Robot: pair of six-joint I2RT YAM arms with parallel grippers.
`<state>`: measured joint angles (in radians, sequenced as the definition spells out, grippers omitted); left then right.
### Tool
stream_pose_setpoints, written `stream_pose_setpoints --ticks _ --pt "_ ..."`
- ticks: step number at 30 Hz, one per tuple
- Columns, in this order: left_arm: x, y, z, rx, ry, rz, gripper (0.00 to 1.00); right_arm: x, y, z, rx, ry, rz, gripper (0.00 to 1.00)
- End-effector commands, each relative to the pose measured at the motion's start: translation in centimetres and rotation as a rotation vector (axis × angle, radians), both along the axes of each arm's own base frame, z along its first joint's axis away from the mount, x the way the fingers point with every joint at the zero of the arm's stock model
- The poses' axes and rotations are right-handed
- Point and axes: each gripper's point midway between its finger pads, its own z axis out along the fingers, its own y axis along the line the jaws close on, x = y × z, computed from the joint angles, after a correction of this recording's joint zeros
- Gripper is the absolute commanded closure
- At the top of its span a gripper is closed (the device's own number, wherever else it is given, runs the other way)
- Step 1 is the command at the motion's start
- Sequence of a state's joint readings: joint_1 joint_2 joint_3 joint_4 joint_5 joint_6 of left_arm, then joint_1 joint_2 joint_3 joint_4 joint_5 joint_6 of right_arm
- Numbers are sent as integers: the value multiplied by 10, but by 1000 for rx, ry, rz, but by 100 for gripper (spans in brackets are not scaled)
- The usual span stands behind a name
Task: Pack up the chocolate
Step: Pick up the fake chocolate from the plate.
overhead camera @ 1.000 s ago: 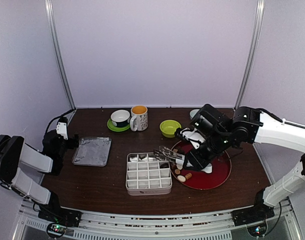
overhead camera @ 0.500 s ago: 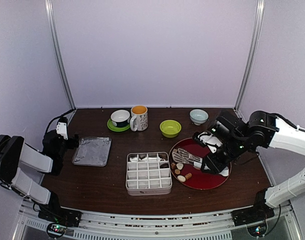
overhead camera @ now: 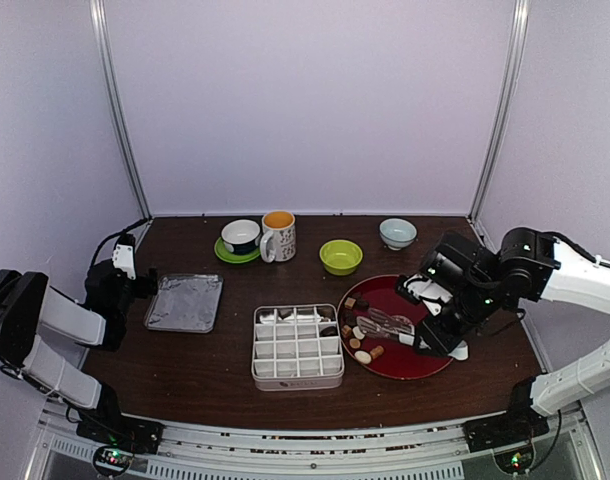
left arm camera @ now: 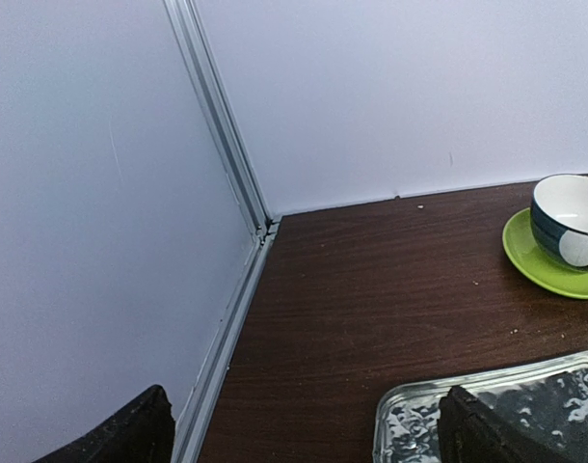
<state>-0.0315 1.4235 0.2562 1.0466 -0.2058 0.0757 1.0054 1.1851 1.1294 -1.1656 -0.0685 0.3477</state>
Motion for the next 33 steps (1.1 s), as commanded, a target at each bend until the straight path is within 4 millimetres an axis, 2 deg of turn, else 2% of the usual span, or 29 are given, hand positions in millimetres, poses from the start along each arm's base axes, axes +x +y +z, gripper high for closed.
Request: stream_pose_setpoints --ticks 1,11,20,33 --pt "5 5 16 -12 -56 21 2 0 -11 -3 -27 -7 -26 61" --pt "5 5 16 -12 -56 22 2 1 -18 -3 -42 4 -33 61" --pt "5 5 16 -12 -55 21 2 -2 -31 -19 -67 55 -69 61" --pt "5 5 16 -12 -57 21 2 -4 -16 -38 -63 118 -38 58"
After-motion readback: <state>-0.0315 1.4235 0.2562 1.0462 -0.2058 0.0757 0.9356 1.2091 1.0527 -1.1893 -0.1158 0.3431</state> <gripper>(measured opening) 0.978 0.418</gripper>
